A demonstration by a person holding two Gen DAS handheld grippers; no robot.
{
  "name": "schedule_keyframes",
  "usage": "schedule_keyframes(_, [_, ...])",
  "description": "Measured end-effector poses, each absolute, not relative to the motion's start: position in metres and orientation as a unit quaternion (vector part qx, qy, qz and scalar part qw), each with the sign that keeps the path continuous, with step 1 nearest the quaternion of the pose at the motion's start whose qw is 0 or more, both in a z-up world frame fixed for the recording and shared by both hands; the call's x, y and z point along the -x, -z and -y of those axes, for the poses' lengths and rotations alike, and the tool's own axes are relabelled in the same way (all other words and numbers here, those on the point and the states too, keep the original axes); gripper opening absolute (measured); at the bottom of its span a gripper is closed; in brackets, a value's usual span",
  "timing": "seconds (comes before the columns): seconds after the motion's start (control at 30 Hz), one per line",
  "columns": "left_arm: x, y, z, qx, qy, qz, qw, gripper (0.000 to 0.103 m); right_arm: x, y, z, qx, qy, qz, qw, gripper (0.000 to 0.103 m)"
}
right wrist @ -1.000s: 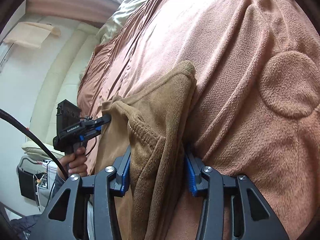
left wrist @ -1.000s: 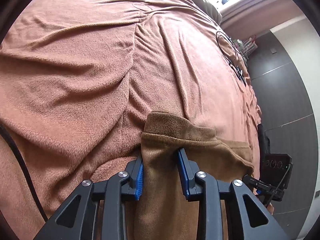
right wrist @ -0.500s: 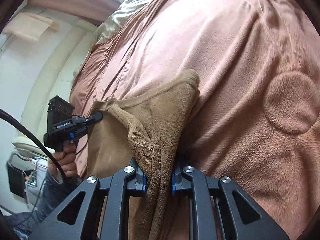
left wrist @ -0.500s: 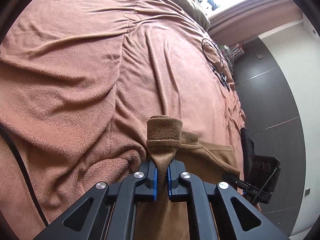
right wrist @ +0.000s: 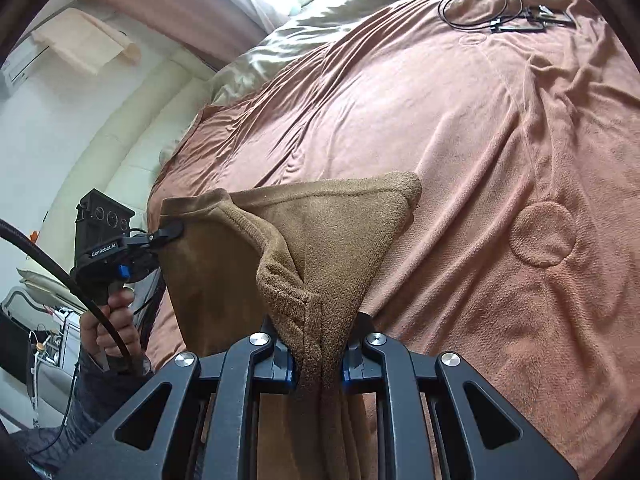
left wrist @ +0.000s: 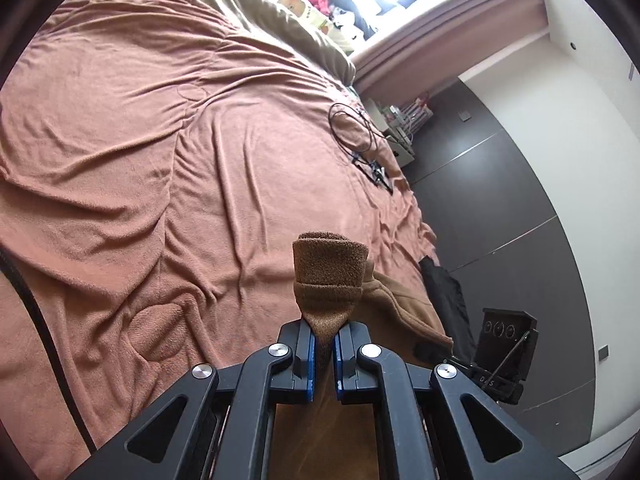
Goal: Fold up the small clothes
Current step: 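Lift the folded shirt with both tools and carry it toward the black garment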
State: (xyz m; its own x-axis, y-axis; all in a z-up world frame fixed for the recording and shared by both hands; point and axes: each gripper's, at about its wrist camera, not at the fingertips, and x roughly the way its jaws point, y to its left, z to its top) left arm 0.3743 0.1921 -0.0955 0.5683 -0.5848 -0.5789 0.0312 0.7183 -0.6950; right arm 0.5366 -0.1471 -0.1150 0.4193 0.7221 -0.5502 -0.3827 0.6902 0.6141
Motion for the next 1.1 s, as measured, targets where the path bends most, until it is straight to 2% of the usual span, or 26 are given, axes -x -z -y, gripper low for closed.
schedule_keyframes(0.7, [-0.285,-0.028,-0.14,0.274,0.251,-0.334,0.866,0.006,-0.381,0.025,0.214,-0.174,-0.325,-0.32,0.873,0.012])
schedule_keyframes(1.1, [-0.273,-0.095,-0.05,0.235,0.31,-0.302,0.87,0.006,-0.283,-0.045,0.31,-0.147,-0.276,-0.242,0.919,0.012])
